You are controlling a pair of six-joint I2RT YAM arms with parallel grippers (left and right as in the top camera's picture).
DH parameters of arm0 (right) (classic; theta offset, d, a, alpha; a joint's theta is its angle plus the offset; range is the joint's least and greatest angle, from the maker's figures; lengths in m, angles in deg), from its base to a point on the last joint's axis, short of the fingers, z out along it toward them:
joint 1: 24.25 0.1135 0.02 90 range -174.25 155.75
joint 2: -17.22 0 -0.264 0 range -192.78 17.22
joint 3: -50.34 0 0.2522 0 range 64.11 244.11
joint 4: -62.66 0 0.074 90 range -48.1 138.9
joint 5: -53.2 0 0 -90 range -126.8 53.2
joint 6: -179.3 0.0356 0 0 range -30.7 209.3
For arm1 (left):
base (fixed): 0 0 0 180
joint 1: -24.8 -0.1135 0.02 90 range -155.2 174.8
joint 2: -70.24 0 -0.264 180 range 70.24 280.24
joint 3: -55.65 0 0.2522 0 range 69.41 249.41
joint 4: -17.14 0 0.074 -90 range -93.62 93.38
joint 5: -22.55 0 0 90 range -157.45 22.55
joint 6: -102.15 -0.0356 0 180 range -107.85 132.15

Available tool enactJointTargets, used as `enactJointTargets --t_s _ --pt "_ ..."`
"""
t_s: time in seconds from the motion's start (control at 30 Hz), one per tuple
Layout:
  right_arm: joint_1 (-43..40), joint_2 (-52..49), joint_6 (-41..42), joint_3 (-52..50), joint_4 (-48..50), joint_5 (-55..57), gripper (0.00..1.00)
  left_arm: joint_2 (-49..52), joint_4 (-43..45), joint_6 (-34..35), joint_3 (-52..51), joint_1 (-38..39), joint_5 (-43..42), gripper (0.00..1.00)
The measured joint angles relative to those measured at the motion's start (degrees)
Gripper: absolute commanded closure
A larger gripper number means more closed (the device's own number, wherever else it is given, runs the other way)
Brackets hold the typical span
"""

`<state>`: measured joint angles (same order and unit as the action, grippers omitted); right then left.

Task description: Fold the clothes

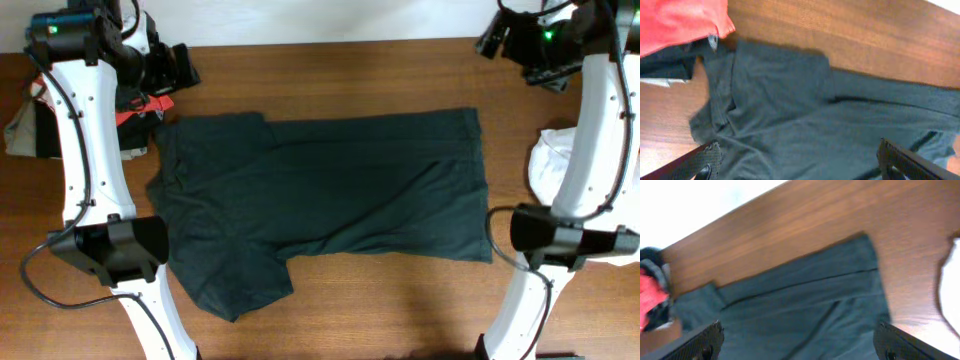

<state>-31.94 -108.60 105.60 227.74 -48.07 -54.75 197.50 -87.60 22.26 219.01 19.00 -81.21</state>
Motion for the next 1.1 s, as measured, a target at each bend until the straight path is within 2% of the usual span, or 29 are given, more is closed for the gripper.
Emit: enactJointTargets --t_s 0.03,0.1,0.17,0.2,0.37,0.5,0.6,0.73,0.77,0.87,1.1 --pt "1.14 2.99 0.00 -3.19 0.57 -0.26 0.01 0.00 -1.46 -0.02 0.00 0.00 -0.33 0.01" --pt "4.59 13.11 0.61 -16.09 0.09 2.75 0.01 -0.04 -5.55 -0.02 0.00 0.24 -0.85 0.01" --pt "6.93 20.76 1.57 -25.68 -0.02 7.26 0.01 -0.33 -5.73 0.00 -0.02 1.44 -0.85 0.01" --pt "6.21 24.68 1.73 -34.14 0.09 9.81 0.01 -0.87 -5.75 -0.02 -0.02 2.56 -0.81 0.01" --pt "4.04 25.11 1.70 -54.05 2.69 14.36 0.01 -13.73 -5.49 0.00 -1.62 14.19 5.14 0.01" --pt "4.00 25.11 1.70 -59.95 5.53 15.50 0.01 -26.58 -5.27 3.39 -18.53 17.75 12.63 0.01" --pt "4.02 28.72 1.51 -61.27 7.10 15.63 0.01 -37.44 4.02 5.05 -35.12 17.70 14.78 0.01" --pt "4.02 47.12 1.22 -74.34 17.07 15.85 0.01 -56.85 16.96 5.79 -55.67 17.75 14.93 0.01" --pt "4.02 53.09 1.22 -80.76 21.31 15.87 0.01 -60.00 20.61 6.01 -62.29 17.75 14.93 0.01" --pt "4.02 55.19 1.18 -88.65 25.09 16.00 0.01 -58.53 22.88 6.01 -69.79 17.75 14.91 0.01" --pt "4.02 47.60 1.05 -88.87 25.75 16.04 0.01 -55.34 23.10 6.01 -70.12 17.75 14.91 0.01"
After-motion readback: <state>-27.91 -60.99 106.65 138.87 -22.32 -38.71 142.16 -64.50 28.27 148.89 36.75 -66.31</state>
